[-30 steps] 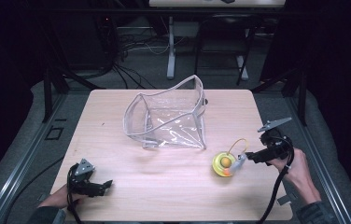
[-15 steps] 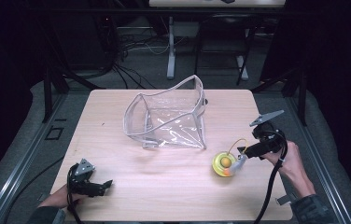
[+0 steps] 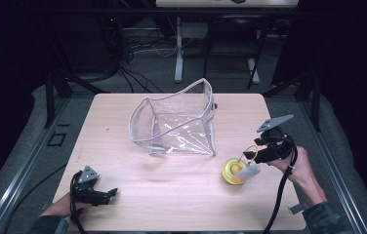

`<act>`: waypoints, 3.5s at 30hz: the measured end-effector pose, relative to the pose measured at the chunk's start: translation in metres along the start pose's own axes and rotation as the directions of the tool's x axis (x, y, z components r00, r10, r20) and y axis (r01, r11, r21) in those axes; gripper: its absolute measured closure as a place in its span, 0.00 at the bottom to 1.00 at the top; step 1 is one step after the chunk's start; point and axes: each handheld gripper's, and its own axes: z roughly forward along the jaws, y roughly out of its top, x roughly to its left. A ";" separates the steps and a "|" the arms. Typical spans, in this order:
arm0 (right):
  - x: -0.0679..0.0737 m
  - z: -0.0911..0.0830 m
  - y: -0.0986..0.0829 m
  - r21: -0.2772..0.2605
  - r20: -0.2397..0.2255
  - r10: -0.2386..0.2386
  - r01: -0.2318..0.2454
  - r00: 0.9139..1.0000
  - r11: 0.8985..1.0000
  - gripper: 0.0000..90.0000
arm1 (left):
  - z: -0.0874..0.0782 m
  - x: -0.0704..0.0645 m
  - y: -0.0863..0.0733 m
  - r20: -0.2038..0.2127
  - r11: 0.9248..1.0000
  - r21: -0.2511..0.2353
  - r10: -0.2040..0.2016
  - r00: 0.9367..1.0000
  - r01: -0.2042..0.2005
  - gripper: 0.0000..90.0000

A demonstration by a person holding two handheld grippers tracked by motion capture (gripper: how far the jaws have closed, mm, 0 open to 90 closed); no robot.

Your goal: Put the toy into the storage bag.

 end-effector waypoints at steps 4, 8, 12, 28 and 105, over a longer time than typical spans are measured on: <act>0.003 -0.002 0.002 -0.017 -0.001 -0.025 0.025 1.000 1.000 0.55 | 0.000 0.000 0.000 0.000 1.000 0.000 0.000 1.000 0.000 0.00; 0.006 -0.003 0.004 -0.024 -0.004 -0.046 0.046 0.999 0.999 0.66 | 0.000 0.000 0.000 0.000 1.000 0.000 0.000 1.000 0.000 0.00; 0.009 -0.003 0.005 -0.028 -0.008 -0.054 0.054 0.998 0.998 0.75 | 0.000 0.000 0.000 0.000 1.000 0.000 0.000 1.000 0.000 0.00; 0.012 -0.012 0.007 -0.050 0.000 -0.056 0.056 0.998 0.997 0.86 | 0.000 0.000 0.000 0.001 1.000 0.000 0.000 1.000 0.000 0.00; -0.022 -0.021 0.061 0.122 0.050 0.037 -0.043 0.998 0.992 0.98 | 0.000 0.000 0.000 -0.002 1.000 -0.003 -0.001 1.000 0.001 0.00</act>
